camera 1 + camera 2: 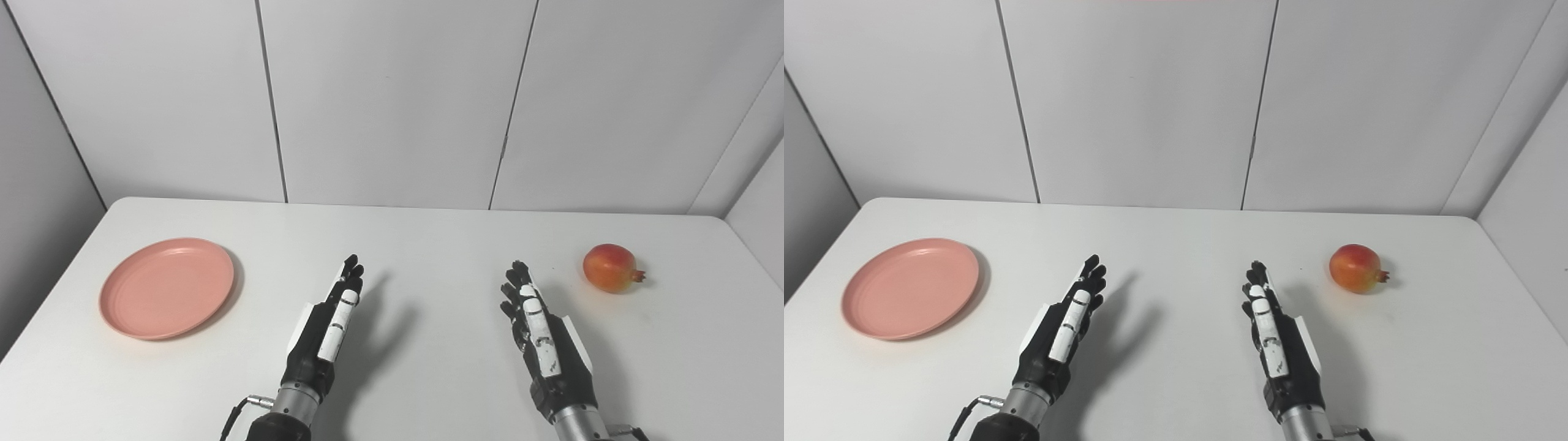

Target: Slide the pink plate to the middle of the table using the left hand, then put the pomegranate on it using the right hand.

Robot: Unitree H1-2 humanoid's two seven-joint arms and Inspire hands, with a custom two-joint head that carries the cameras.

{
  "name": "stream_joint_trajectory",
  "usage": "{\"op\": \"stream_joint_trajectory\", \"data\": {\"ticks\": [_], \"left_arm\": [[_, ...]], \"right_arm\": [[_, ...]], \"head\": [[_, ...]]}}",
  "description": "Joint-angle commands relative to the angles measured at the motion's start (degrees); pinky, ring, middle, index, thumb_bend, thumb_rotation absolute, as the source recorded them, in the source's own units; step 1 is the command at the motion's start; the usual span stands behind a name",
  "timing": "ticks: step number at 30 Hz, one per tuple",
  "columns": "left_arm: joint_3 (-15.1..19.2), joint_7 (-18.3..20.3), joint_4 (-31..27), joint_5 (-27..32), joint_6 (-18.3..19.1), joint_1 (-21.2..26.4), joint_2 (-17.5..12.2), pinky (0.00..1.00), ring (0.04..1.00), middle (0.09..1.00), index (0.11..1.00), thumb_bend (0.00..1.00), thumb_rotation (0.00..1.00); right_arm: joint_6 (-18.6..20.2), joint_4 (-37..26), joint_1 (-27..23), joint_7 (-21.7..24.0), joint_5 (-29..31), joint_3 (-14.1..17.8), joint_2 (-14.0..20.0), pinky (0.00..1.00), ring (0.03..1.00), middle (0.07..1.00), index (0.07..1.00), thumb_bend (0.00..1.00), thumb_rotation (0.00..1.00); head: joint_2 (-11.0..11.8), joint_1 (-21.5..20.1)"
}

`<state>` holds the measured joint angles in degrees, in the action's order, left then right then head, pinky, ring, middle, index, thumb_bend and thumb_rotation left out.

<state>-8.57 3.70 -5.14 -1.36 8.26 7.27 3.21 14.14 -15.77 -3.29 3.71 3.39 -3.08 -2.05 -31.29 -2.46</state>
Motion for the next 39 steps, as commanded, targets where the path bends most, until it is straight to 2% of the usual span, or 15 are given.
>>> {"op": "stream_joint_trajectory", "data": {"ticks": [1,9,39], "left_arm": [[-0.19,0.54,-1.11,0.3,-1.15,1.69,0.44,1.0,1.0,1.0,1.0,0.45,1.0],[-0.24,0.22,-1.7,-0.02,-0.07,1.58,0.64,1.0,1.0,1.0,1.0,0.45,1.0],[-0.2,0.43,-0.69,0.1,-1.28,1.83,0.42,1.0,1.0,1.0,1.0,0.46,1.0]], "right_arm": [[-1.35,-0.81,-1.68,0.38,0.61,0.0,0.14,1.0,0.997,1.0,1.0,0.35,1.0],[-1.69,-0.73,-1.67,0.24,0.11,-0.08,0.2,1.0,0.993,1.0,1.0,0.35,1.0],[-2.23,-0.3,-1.75,0.18,-0.13,-0.16,0.11,1.0,0.995,1.0,1.0,0.34,1.0]], "head": [[-0.05,0.07],[-0.08,0.1],[0.17,0.04]]}}
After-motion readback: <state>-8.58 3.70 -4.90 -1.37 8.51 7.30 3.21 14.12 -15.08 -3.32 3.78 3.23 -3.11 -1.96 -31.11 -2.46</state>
